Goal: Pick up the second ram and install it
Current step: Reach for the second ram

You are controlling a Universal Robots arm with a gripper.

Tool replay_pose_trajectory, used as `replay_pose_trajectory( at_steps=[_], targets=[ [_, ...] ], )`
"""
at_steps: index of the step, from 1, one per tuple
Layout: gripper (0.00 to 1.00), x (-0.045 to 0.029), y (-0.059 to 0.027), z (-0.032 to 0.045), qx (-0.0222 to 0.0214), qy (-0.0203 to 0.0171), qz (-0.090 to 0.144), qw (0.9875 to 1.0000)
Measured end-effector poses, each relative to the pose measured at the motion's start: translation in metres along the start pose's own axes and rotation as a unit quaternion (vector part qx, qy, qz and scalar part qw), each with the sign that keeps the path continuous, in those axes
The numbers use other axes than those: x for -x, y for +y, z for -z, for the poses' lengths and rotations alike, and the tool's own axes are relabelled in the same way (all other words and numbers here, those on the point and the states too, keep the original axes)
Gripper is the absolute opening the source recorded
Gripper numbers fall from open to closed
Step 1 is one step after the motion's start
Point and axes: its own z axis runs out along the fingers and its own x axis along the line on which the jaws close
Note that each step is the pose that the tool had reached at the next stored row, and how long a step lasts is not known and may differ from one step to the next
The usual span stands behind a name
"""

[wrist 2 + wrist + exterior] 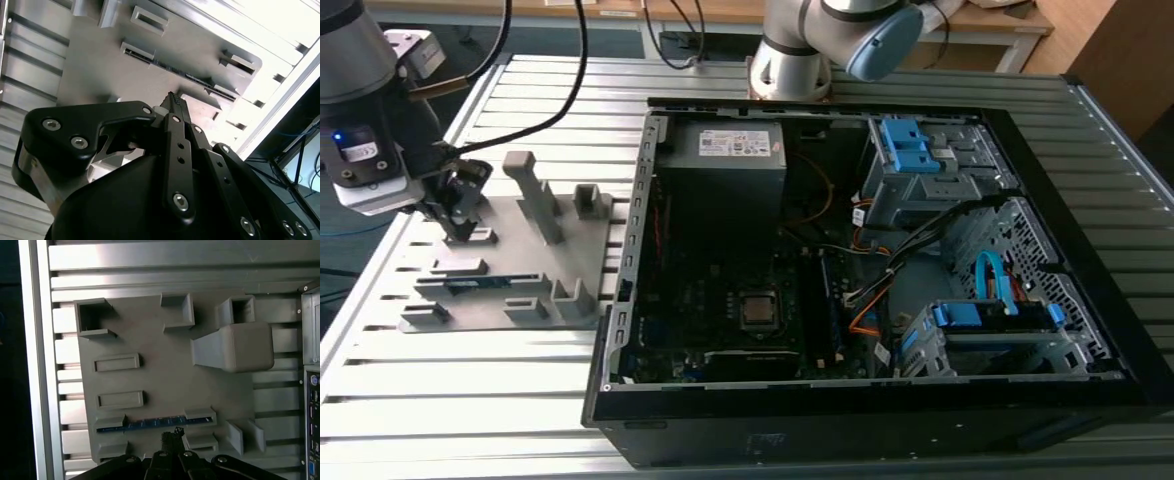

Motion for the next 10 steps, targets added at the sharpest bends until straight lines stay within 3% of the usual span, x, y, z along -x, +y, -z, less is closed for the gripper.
replay_pose_trajectory(
  at_steps=[10],
  targets=[
    [0.10,-0.0007,0.0004,-0.0183,0.0000,0.0001,0.000,1.0000]
  ],
)
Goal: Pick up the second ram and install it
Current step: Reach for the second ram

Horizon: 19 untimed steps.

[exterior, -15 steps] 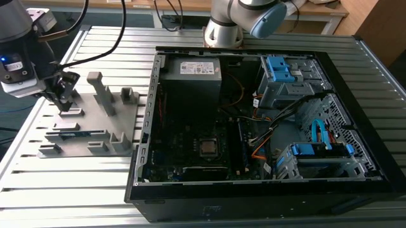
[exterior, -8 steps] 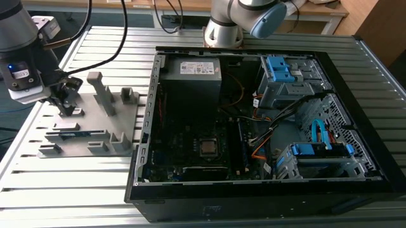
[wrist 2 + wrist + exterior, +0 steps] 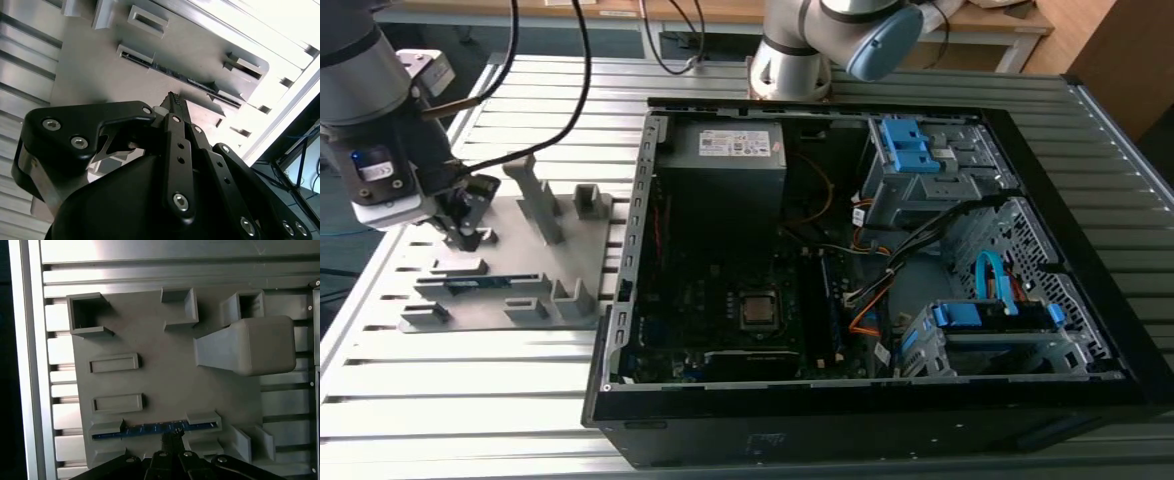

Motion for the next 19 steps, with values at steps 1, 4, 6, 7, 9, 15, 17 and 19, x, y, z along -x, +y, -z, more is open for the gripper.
replay_pose_trajectory(
  at_steps=[1,4,6,7,9,15,17,19],
  targets=[
    [0.10,0.0000,0.0000,-0.0018,0.0000,0.0000,0.000,1.0000],
    [0.10,-0.0002,0.0001,-0.0071,0.0000,0.0000,0.000,1.0000],
    [0.10,-0.0003,0.0002,-0.0109,0.0000,0.0000,0.000,1.0000],
    [0.10,-0.0004,0.0003,-0.0140,0.0000,0.0000,0.000,1.0000],
    [0.10,-0.0006,0.0004,-0.0174,0.0000,0.0000,0.000,1.0000],
    [0.10,-0.0009,0.0005,-0.0279,0.0000,0.0000,0.000,1.0000],
    [0.10,-0.0010,0.0006,-0.0315,0.0000,0.0000,0.000,1.0000],
    [0.10,-0.0011,0.0007,-0.0343,0.0000,0.0000,0.000,1.0000]
  ],
)
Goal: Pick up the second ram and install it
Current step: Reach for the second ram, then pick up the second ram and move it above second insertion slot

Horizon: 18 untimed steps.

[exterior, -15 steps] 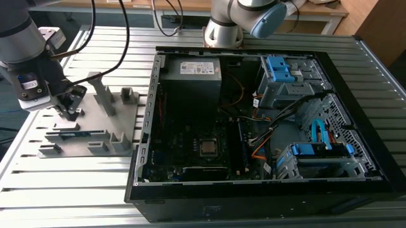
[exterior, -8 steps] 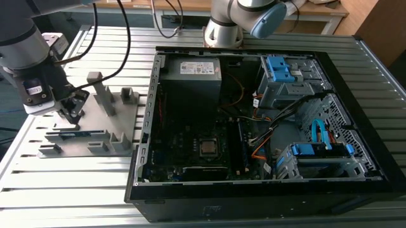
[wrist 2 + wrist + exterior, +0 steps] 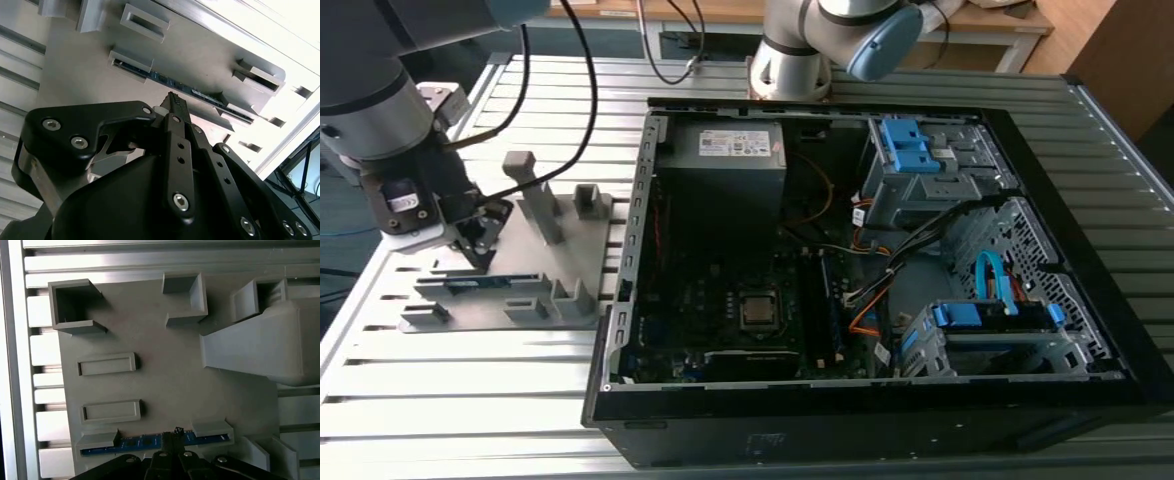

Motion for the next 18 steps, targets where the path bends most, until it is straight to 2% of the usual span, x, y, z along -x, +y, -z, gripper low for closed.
replay_pose_trajectory(
  at_steps=[18],
  targets=[
    [0.10,0.0000,0.0000,-0.0005,-0.0014,-0.0002,0.005,1.0000]
  ],
)
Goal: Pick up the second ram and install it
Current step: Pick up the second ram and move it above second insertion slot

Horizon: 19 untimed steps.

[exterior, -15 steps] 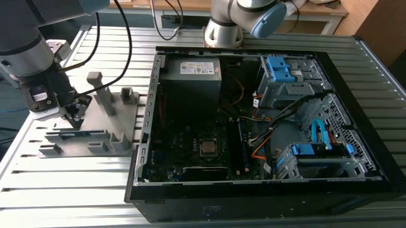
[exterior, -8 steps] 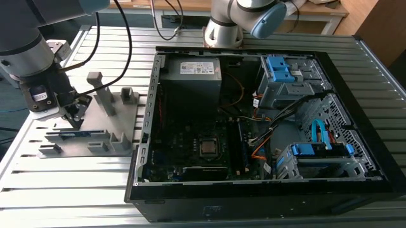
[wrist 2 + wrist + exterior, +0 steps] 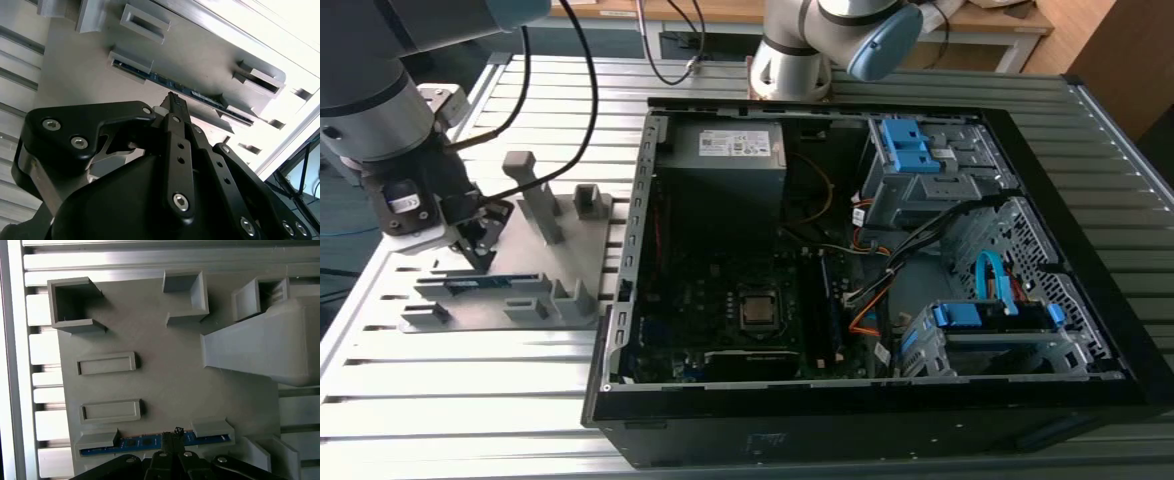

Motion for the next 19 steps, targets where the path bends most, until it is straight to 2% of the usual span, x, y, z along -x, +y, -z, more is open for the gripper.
replay_pose_trajectory(
  at_steps=[6,10,11,12,16,19],
  targets=[
    [0.10,-0.0001,0.0000,0.0000,0.0013,-0.0011,0.037,0.9993],
    [0.10,0.0000,0.0000,0.0000,0.0025,-0.0022,0.072,0.9974],
    [0.10,0.0000,0.0000,0.0000,0.0029,-0.0025,0.082,0.9966],
    [0.10,0.0000,0.0000,0.0000,0.0035,-0.0031,0.100,0.9950],
    [0.10,0.0000,0.0000,-0.0001,0.0048,-0.0042,0.136,0.9907],
    [0.10,0.0000,0.0000,-0.0001,0.0057,-0.0051,0.163,0.9866]
  ],
)
